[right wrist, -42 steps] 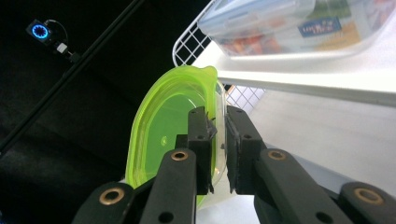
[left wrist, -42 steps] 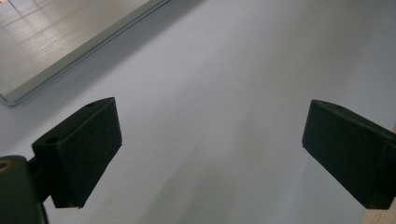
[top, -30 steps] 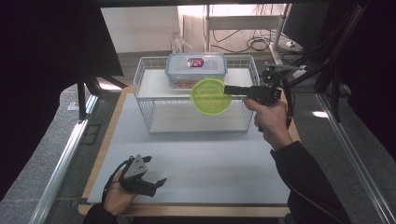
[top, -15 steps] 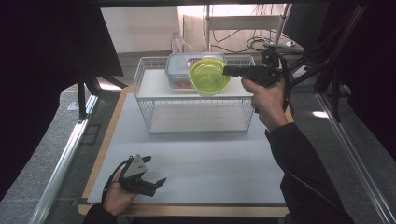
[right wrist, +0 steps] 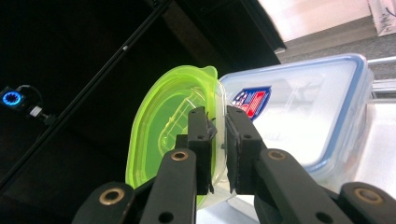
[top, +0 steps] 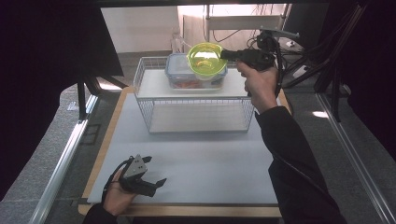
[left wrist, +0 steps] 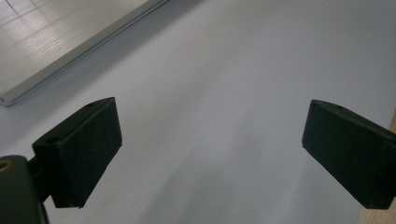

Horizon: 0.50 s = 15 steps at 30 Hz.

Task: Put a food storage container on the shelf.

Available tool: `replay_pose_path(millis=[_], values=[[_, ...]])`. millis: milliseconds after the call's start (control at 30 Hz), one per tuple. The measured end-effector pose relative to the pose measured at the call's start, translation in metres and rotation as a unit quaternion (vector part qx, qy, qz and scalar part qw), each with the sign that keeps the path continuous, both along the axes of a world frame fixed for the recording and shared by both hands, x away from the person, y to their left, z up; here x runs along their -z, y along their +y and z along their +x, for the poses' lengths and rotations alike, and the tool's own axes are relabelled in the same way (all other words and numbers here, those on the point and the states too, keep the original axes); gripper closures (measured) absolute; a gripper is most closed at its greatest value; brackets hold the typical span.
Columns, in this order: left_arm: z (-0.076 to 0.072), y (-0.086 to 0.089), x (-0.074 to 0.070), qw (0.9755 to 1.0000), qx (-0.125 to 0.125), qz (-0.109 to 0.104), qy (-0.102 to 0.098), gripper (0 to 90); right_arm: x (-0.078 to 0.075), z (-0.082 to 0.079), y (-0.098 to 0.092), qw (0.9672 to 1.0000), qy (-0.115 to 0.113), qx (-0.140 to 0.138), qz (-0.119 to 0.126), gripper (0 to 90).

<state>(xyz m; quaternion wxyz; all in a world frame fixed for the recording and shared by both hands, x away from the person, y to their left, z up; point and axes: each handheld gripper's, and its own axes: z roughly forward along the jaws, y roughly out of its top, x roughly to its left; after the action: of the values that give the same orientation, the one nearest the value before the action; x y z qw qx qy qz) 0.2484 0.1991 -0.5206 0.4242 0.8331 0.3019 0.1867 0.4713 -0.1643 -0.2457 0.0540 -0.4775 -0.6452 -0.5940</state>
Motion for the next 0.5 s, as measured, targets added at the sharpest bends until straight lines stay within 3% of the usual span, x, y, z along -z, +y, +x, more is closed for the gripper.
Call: replay_pose_path(millis=[500], values=[[0.0,-0.001,0.0,1.0,0.003,-0.001,0.002,4.9,-0.003,0.025,0.019,0.9989,0.009,0.046,-0.006,81.7]])
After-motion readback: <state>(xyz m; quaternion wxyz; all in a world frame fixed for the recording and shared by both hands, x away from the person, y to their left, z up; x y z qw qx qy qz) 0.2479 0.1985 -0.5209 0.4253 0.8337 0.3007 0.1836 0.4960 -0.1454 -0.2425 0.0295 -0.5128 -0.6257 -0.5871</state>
